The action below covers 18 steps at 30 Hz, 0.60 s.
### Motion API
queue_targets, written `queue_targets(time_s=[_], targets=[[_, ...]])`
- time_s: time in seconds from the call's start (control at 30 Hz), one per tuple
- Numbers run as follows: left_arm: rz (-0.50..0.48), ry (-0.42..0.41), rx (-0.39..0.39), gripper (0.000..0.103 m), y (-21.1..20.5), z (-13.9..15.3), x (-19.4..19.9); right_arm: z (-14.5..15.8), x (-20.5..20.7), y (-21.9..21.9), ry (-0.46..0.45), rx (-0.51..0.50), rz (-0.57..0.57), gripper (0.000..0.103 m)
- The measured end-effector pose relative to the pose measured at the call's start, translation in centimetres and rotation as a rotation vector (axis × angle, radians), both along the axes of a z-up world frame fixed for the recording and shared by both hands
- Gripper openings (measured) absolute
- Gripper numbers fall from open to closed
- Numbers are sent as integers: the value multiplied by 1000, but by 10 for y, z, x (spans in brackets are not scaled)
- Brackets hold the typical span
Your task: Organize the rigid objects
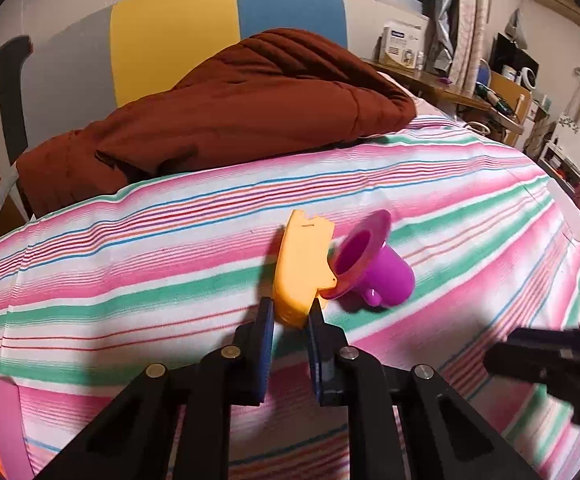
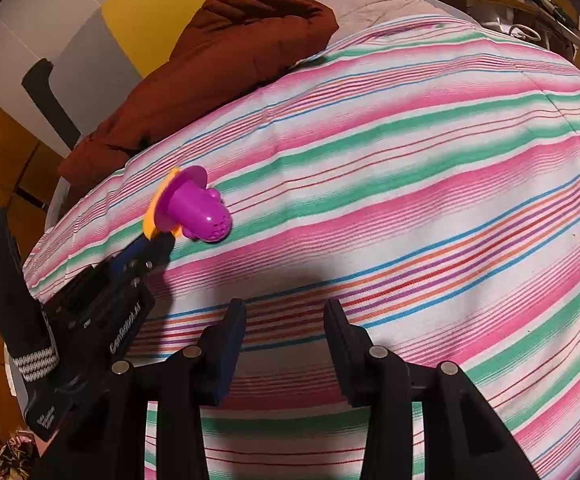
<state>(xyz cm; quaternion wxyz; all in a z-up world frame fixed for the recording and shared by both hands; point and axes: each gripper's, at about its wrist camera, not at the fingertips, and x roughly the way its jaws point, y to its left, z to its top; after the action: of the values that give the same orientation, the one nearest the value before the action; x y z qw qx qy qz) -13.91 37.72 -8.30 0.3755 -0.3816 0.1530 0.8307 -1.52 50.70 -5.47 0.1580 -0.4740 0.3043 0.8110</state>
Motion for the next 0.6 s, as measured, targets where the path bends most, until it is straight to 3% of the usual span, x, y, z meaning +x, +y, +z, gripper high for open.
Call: queue_targets(time_s=[0.3,0.43,0.6], targets=[[47,12,24,10,-50,-2,30,13,-24,-15,142,132,151,40],[62,45,27,9,-82,-3,56,-1,-48,-18,145,196,229,40],[101,25,54,9,-107,-3,70,-18,-63,-25,175,197,309,40]])
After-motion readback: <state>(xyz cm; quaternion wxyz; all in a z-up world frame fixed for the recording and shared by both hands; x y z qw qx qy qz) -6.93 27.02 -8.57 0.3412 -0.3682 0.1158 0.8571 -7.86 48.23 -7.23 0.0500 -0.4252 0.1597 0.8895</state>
